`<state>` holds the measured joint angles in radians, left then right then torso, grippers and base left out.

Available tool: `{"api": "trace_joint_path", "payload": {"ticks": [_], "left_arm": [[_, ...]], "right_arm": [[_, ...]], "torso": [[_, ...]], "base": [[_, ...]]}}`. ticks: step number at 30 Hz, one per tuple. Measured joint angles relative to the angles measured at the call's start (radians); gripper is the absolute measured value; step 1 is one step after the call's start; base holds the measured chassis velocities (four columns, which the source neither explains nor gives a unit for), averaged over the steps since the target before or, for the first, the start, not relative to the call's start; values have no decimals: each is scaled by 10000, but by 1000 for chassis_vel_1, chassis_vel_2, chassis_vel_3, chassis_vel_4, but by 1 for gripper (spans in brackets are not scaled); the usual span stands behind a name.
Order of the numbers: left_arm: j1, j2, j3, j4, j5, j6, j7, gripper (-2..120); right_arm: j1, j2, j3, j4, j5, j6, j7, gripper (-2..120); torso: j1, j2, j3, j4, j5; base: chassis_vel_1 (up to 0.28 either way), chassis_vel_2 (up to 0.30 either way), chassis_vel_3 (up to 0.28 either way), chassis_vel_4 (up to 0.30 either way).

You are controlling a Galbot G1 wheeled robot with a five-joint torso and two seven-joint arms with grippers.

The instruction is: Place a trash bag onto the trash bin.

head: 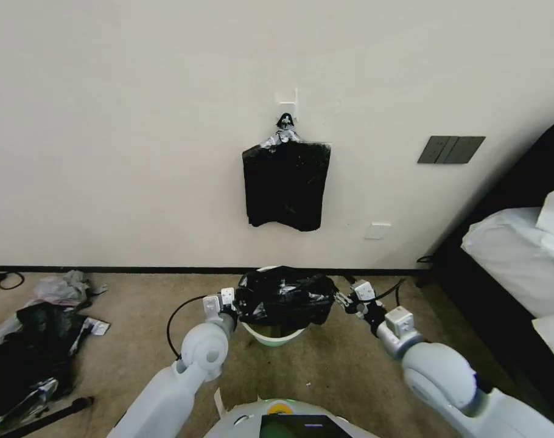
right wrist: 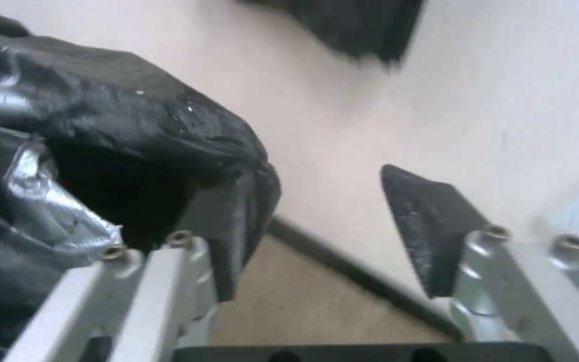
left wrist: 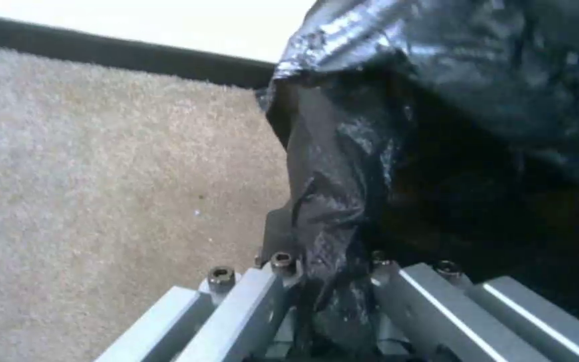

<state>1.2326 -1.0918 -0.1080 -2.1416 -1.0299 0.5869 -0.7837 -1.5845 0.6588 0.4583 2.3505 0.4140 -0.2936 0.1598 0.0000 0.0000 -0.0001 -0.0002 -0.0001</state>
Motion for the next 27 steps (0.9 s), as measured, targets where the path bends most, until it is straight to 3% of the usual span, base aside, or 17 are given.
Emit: {"api": "trace_joint_path", "payload": {"ticks": [6, 8, 12, 23, 27], "left_arm": [[92, 223, -76, -201, 701, 4, 359, 1], [127, 296, -129, -327, 783, 4, 403, 1], [179, 361, -183, -446, 882, 5, 418, 1], [389, 537, -182, -852, 1234, 57, 425, 1], [382, 590, -67, -948, 1444, 163, 427, 1]], "right_arm": [[198, -579, 326, 460, 287, 225, -851, 76], [166, -800, 418, 862, 1499, 1, -1393, 86], [368, -834, 272, 1016, 2052, -250, -1551, 96], [1114, -1341, -626, 815, -1702, -175, -2255, 100], [2116, -1554, -1830, 535, -2330, -536, -2303, 100]], "torso": [[0, 0, 0, 4, 2], [0, 0, 0, 1, 0], [0, 0, 0, 0, 1], [0, 0, 0, 0, 2], [0, 0, 0, 0, 3]], "base": [[0, 0, 0, 0], [0, 0, 0, 0], [0, 0, 0, 0], [0, 0, 0, 0], [0, 0, 0, 0]]}}
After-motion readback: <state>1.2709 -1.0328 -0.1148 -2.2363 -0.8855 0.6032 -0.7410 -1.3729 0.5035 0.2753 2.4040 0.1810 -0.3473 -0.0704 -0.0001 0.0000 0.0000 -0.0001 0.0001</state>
